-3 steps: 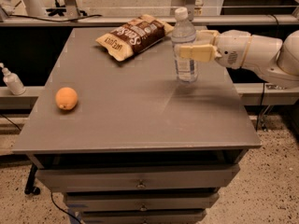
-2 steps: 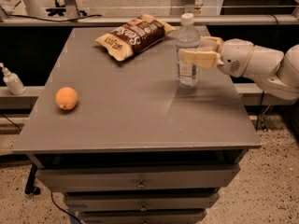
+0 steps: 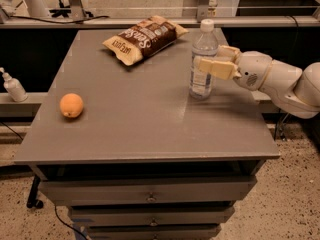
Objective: Place blue plastic bottle upright
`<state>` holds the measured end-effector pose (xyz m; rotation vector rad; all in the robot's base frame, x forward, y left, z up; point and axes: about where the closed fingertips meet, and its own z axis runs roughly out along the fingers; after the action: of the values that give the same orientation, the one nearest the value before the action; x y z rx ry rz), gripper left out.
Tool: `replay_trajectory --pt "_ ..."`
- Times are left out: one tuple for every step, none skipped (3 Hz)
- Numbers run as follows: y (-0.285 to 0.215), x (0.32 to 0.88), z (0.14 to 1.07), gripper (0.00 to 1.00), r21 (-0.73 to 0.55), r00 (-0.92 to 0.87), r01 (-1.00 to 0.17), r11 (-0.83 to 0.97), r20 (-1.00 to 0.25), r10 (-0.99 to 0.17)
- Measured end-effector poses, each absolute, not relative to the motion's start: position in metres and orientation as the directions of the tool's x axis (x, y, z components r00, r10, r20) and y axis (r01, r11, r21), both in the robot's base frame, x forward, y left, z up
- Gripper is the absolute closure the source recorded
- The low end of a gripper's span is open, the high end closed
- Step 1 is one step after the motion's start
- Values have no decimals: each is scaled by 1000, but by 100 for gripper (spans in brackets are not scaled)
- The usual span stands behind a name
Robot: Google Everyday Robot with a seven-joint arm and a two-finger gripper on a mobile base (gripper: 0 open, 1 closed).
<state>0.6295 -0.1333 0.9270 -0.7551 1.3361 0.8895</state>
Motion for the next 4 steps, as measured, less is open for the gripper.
replay_trajectory --pt "-137 629 924 82 39 13 -874 485 -995 103" --pt "-137 629 924 59 39 13 -873 485 -995 103" --pt "-137 629 924 35 39 13 -873 485 -995 103" --pt "-137 629 924 12 39 13 -873 485 -995 103"
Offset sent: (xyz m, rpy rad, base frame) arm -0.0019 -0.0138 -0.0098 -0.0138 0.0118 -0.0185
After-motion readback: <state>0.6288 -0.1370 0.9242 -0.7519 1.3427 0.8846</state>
